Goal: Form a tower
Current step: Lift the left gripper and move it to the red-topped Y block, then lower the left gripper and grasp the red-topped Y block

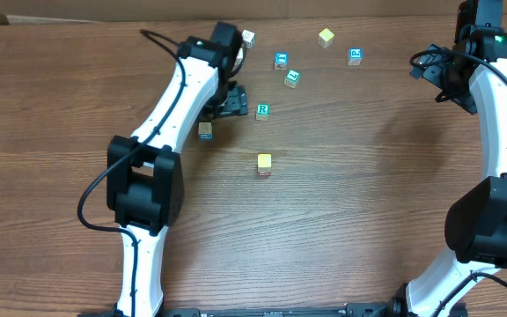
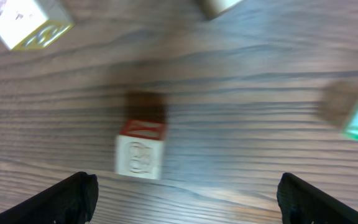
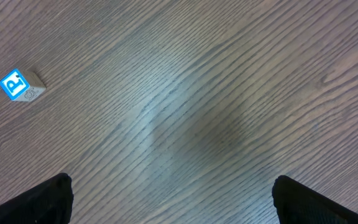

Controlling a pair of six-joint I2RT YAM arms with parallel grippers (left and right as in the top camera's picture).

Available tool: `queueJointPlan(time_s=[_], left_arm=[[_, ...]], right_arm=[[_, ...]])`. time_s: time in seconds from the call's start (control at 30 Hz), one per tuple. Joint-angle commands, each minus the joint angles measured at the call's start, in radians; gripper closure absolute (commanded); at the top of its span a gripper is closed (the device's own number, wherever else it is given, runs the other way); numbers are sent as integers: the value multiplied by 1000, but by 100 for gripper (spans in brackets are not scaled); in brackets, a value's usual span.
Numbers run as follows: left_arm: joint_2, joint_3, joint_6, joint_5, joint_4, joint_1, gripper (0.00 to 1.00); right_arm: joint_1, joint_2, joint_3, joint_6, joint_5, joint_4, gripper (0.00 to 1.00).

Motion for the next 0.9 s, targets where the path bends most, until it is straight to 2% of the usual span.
queueJointPlan(time_s=[0.0, 0.13, 0.23, 0.33, 0.57, 0.63, 0.87], left_arm=[[0, -74, 35, -14, 2, 14, 6], [0, -150, 35, -17, 67, 28, 5], [0, -171, 35, -17, 116, 37, 10], [0, -171, 46, -18, 132, 38, 19], [0, -182, 46, -18, 154, 37, 48], [1, -185, 46, -18, 154, 37, 53], [2, -211, 46, -18, 155, 37, 54]], right_arm=[[-2, -6, 5, 0, 3, 3, 0], [-2, -6, 5, 0, 3, 3, 0], [-2, -6, 5, 0, 3, 3, 0], [-2, -6, 5, 0, 3, 3, 0], [-2, -6, 5, 0, 3, 3, 0], [-2, -6, 5, 0, 3, 3, 0], [-2, -6, 5, 0, 3, 3, 0]])
